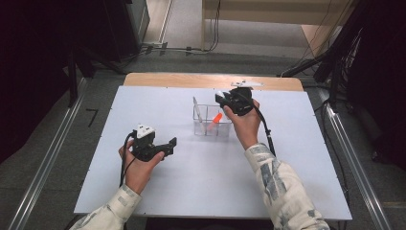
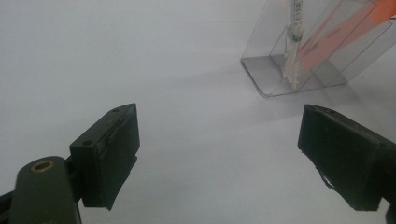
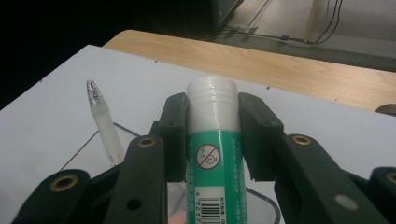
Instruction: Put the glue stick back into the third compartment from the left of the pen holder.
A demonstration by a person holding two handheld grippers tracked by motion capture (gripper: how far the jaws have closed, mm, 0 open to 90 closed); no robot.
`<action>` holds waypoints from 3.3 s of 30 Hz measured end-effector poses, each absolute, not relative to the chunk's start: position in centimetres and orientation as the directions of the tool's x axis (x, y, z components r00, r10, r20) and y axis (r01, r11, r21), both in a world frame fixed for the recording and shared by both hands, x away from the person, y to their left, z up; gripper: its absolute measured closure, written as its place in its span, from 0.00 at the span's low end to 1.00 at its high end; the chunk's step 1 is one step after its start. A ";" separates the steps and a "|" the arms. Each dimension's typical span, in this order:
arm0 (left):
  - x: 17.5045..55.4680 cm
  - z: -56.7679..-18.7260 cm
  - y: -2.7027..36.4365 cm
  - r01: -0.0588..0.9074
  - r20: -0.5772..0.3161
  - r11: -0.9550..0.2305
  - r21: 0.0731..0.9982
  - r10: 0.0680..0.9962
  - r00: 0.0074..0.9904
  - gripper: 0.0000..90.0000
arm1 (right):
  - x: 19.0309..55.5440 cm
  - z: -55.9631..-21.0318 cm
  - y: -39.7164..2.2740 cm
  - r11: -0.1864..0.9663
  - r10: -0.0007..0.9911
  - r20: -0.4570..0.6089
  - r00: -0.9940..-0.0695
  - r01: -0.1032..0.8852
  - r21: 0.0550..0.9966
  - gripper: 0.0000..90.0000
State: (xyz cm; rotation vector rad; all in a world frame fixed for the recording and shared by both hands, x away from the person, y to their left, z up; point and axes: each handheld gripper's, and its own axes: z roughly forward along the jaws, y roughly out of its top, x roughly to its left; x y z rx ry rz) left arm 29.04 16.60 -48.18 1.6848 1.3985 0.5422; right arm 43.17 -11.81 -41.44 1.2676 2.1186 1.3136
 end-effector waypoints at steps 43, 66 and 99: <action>29.0 -48.2 16.9 0.569 -0.185 -0.002 0.822 0.944 0.271 0.14 | 41.4 -42.5 -15.0 0.118 0.830 0.196 -0.521 0.509 0.853 0.50; 29.0 -48.3 16.9 0.571 -0.171 -0.015 0.821 0.947 0.271 0.13 | 37.3 -45.9 -21.1 0.145 0.865 0.165 -0.473 0.552 0.821 0.29; 27.8 -49.2 19.5 0.573 -0.146 -0.016 0.820 0.960 0.237 0.12 | 31.4 -47.8 -28.2 0.233 0.910 0.034 -0.413 0.577 0.783 0.19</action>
